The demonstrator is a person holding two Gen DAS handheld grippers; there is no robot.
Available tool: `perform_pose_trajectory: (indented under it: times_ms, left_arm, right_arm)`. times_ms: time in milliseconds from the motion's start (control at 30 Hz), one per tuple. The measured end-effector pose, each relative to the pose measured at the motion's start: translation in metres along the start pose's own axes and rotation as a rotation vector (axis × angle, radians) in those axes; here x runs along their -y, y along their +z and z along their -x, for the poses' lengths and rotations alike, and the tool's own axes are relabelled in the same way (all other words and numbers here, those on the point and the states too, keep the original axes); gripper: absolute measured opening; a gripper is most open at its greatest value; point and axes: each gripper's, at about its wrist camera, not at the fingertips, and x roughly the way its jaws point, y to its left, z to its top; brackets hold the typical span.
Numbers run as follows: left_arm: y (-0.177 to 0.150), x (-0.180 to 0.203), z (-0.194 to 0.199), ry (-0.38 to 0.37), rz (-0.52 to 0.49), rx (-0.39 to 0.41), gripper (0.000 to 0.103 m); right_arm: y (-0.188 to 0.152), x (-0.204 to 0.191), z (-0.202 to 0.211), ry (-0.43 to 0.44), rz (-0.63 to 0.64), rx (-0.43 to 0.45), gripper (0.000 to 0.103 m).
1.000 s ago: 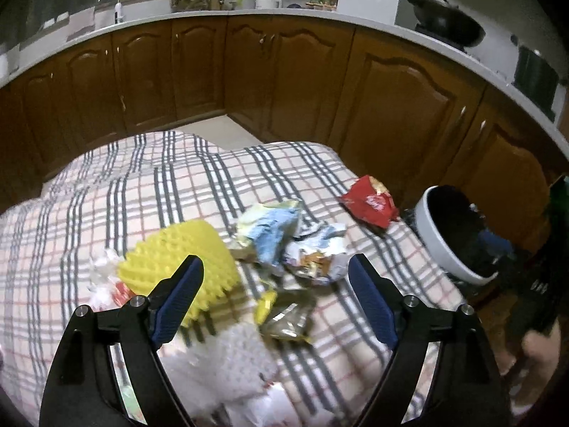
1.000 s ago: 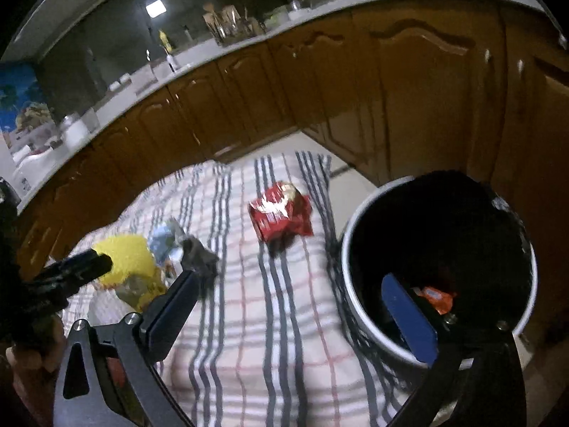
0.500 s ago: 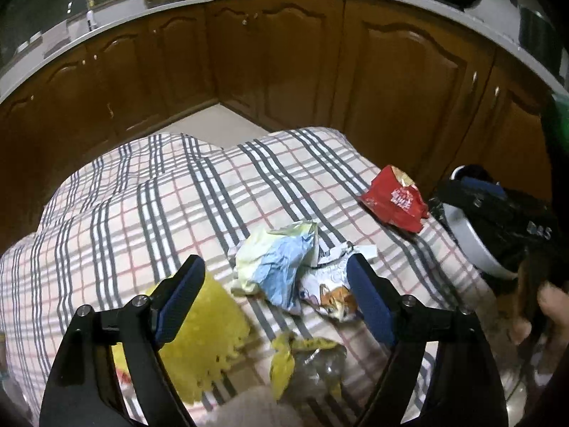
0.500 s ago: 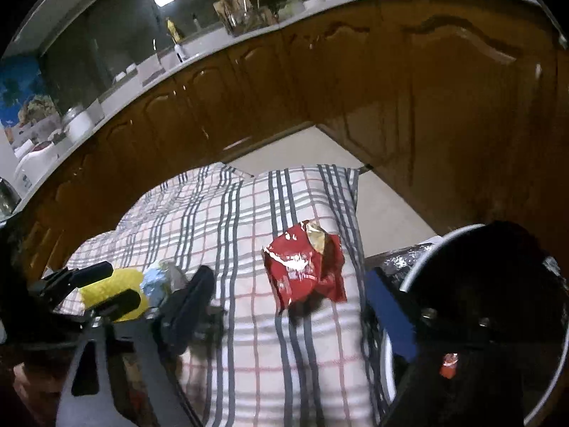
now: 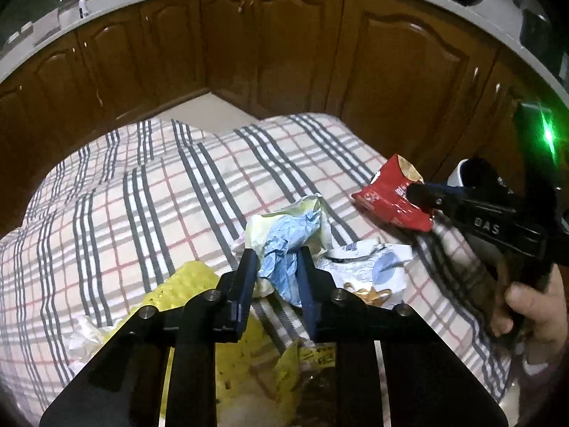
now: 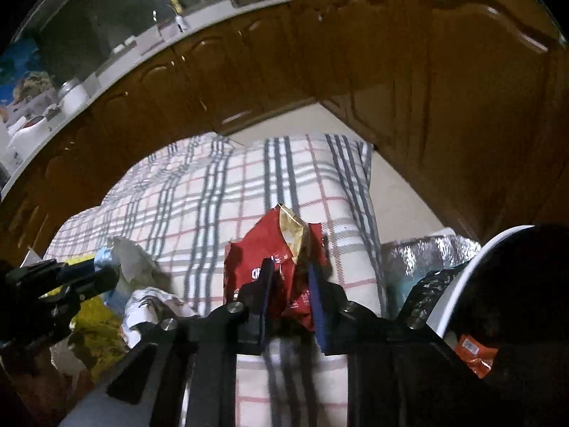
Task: Collect trash
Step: 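Grasp the red chip bag with the right tool while the left tool grasps the blue crumpled wrapper, then carry both items over the bin and open both tools to release them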
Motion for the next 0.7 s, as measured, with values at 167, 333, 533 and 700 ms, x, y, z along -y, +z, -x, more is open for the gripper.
perform_pose_trajectory:
  times_ms: [167, 333, 533, 700]
  left_arm:
    - [0.002, -0.004, 0.020, -0.040, 0.032, 0.055, 0.020]
    - [0.005, -0.002, 0.047, -0.084, 0.052, 0.114, 0.020]
    - [0.006, 0.013, 0.069, -0.120, 0.048, 0.146, 0.020]
    - [0.005, 0.037, 0.082, -0.148, 0.012, 0.162, 0.020]
  right_arm:
    - [-0.004, -0.006, 0.033, 0.033, 0.005, 0.062, 0.016]
    - [-0.005, -0.008, 0.061, 0.054, 0.001, 0.105, 0.016]
    - [-0.013, -0.005, 0.091, 0.058, -0.018, 0.149, 0.016]
    - [-0.023, 0.005, 0.111, 0.039, -0.036, 0.173, 0.016]
